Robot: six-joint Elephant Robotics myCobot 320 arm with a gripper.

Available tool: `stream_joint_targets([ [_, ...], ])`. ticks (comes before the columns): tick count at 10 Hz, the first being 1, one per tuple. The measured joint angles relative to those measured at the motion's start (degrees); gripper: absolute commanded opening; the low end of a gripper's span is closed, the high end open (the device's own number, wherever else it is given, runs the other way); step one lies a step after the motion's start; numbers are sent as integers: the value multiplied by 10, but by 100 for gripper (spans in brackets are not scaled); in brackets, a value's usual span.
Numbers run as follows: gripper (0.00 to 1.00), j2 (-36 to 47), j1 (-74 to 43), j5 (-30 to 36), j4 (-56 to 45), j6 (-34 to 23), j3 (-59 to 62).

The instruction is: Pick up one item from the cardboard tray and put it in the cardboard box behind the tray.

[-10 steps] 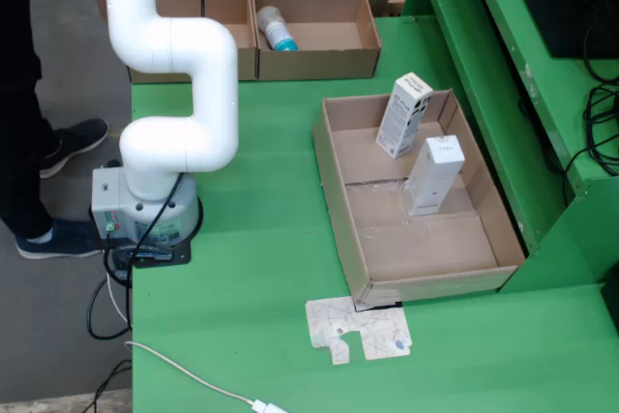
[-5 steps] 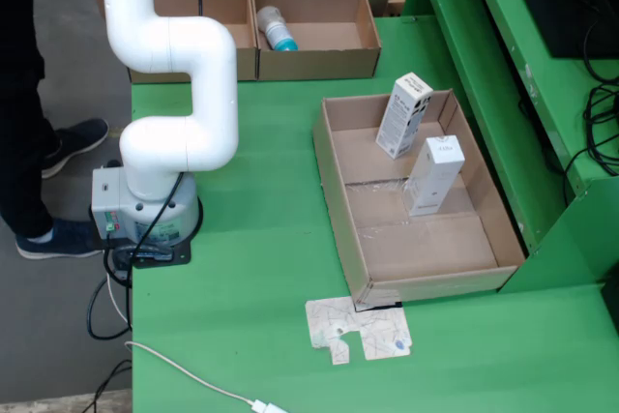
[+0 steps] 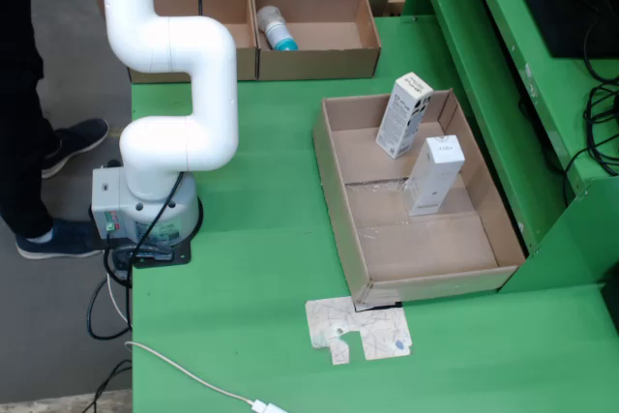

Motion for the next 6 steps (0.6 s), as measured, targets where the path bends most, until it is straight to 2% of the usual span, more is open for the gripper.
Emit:
stream_joint_targets([
  [2,0,0,1,0,0,1,0],
  [6,0,30,92,-25,-92,100,0],
])
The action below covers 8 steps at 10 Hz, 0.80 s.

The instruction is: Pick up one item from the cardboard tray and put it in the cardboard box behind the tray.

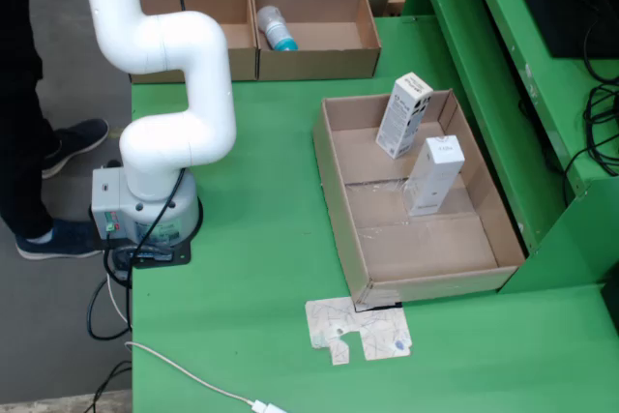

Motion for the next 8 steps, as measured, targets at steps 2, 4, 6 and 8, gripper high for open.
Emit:
stream_joint_targets([
  [2,0,1,6,0,-15,14,0],
  [4,0,1,8,3,-26,25,0],
  [6,0,1,7,18,-43,48,0],
  [8,0,-10,-1,37,-59,62,0],
])
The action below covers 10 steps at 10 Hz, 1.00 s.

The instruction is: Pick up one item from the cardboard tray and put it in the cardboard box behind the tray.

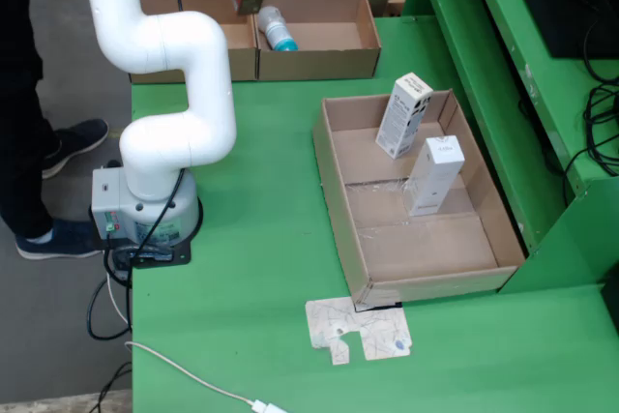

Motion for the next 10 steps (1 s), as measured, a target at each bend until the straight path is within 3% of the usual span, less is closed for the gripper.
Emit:
stream_joint_targets([
  [10,0,-54,-30,24,56,13,0],
])
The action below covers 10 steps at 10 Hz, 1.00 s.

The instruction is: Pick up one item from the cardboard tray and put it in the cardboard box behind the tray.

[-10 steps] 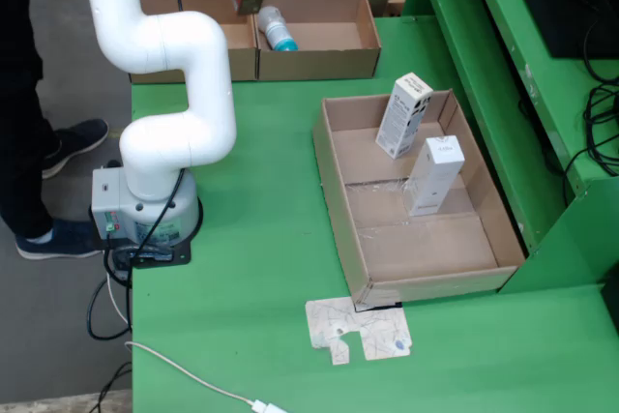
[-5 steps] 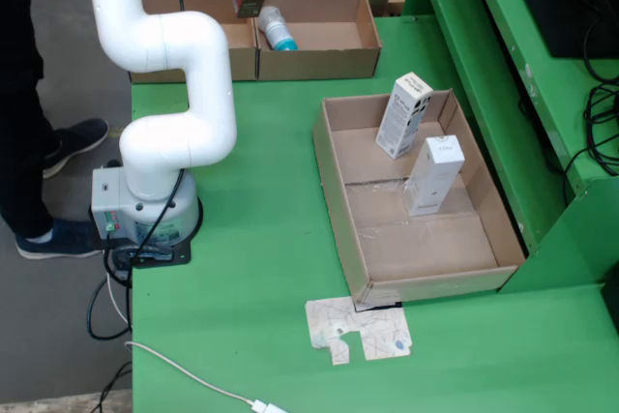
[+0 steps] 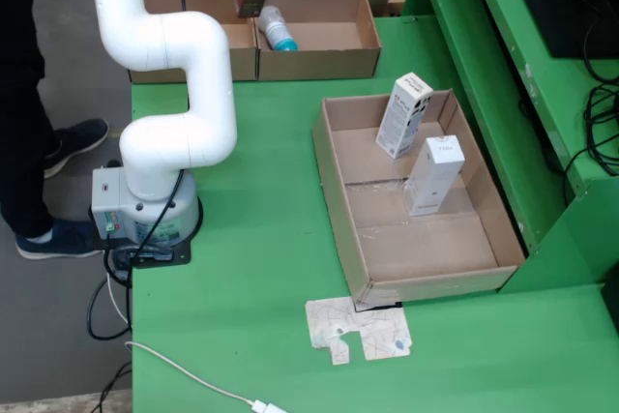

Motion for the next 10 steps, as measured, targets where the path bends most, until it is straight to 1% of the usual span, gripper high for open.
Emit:
stream_joint_targets([
  [8,0,-11,-3,16,-19,36,0],
  [10,0,-11,-3,17,-19,38,0],
])
